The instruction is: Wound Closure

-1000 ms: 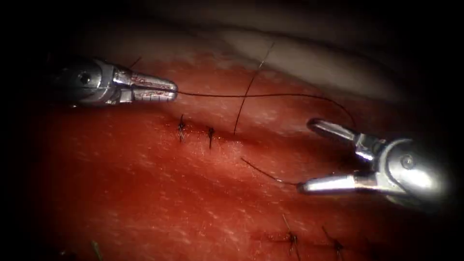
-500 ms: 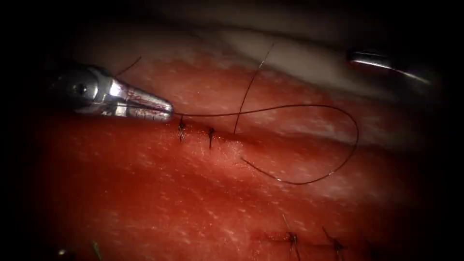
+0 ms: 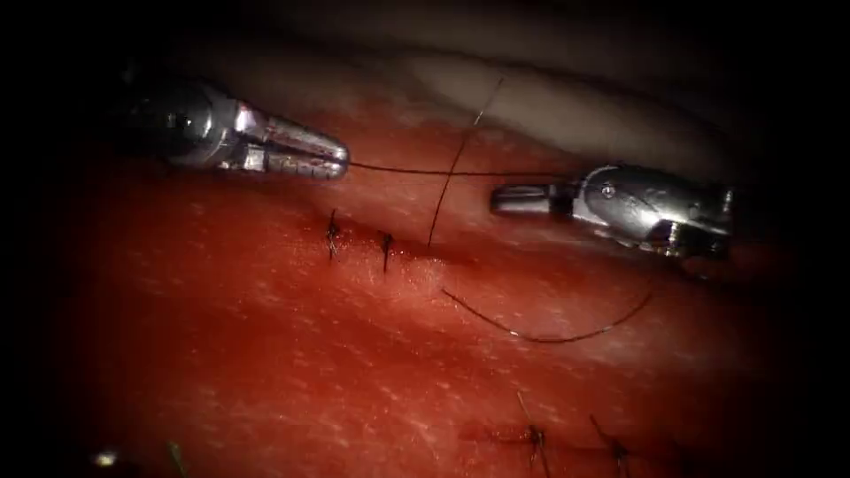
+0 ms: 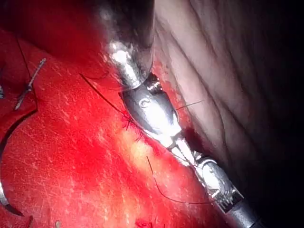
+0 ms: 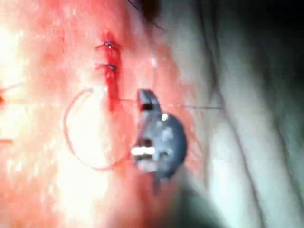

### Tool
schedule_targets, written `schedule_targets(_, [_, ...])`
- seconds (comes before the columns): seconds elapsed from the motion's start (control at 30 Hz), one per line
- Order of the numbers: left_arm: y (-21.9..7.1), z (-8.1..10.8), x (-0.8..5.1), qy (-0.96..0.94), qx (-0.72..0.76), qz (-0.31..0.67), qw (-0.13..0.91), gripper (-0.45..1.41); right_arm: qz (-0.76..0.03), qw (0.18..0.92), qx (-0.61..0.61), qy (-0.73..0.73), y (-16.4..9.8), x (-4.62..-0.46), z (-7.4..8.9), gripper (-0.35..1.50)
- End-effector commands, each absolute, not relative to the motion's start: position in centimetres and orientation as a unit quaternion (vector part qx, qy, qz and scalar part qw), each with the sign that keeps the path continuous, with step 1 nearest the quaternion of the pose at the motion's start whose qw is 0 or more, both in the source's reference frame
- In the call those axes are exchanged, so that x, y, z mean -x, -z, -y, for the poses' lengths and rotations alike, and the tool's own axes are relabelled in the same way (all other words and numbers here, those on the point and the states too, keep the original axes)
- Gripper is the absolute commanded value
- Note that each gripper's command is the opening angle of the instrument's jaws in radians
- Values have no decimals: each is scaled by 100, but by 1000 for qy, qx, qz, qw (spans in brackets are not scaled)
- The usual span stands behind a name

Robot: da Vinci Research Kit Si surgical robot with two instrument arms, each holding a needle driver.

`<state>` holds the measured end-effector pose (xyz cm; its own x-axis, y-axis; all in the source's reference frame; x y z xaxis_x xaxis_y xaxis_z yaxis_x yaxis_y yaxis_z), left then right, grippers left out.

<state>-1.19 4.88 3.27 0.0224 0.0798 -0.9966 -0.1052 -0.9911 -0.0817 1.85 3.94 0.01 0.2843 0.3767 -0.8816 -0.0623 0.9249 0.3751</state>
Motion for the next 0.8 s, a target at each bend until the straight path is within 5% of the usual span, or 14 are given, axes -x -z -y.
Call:
schedule_targets(0.03, [-344,-483,129,-711,699,-18,71,-35,-589,784,-134,-141,2,-201,-396,-35])
schedule_targets(0.8, [-472,-440,165,-809,577,-68,92,-35,-663,699,-96,-250,54,-213,-394,-35])
